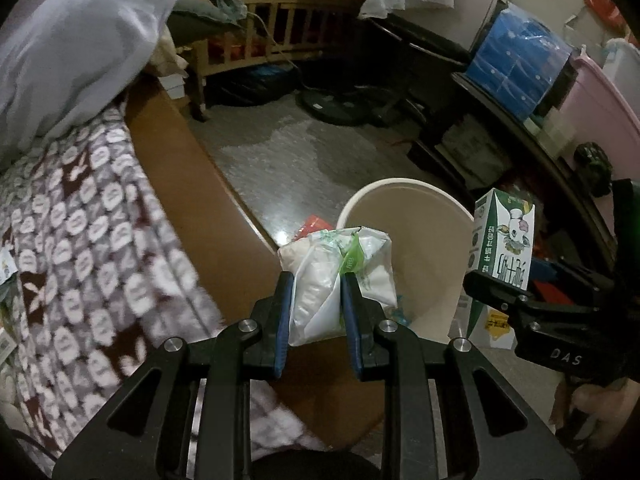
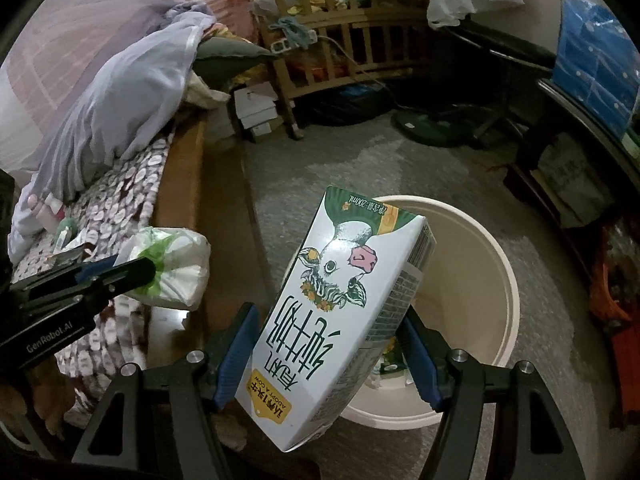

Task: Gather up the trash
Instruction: 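Carry the tissue pack and milk carton over the cream bucket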

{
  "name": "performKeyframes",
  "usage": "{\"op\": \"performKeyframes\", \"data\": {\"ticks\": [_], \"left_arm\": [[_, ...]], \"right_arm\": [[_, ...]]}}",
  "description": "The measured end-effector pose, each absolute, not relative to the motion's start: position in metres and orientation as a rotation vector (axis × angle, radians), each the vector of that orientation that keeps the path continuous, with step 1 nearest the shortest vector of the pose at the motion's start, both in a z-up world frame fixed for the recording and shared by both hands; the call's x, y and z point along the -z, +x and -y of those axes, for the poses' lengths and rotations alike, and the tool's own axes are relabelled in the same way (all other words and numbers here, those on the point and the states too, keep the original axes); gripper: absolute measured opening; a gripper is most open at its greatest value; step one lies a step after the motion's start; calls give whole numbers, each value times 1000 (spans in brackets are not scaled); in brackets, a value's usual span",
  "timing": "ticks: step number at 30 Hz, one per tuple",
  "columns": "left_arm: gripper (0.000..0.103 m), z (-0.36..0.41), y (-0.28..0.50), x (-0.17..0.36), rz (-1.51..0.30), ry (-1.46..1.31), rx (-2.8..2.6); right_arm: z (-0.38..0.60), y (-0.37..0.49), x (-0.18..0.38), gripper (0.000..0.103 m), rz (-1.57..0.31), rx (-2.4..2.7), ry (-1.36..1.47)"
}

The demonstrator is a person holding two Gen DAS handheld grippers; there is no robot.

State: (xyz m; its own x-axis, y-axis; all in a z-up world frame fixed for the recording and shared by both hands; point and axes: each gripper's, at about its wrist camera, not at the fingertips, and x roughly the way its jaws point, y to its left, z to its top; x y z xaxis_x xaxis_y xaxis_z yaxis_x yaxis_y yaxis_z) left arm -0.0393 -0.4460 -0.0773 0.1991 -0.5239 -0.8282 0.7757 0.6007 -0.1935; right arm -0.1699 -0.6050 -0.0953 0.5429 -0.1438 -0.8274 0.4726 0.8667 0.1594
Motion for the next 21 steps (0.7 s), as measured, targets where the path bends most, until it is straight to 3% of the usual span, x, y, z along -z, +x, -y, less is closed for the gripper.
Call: {"op": "performKeyframes", "data": {"ticks": [21], "left_arm": [[22,484,-50,93,-1057,328,979]], "right_arm": [[638,-185,117,68,-961,447,445]]}}
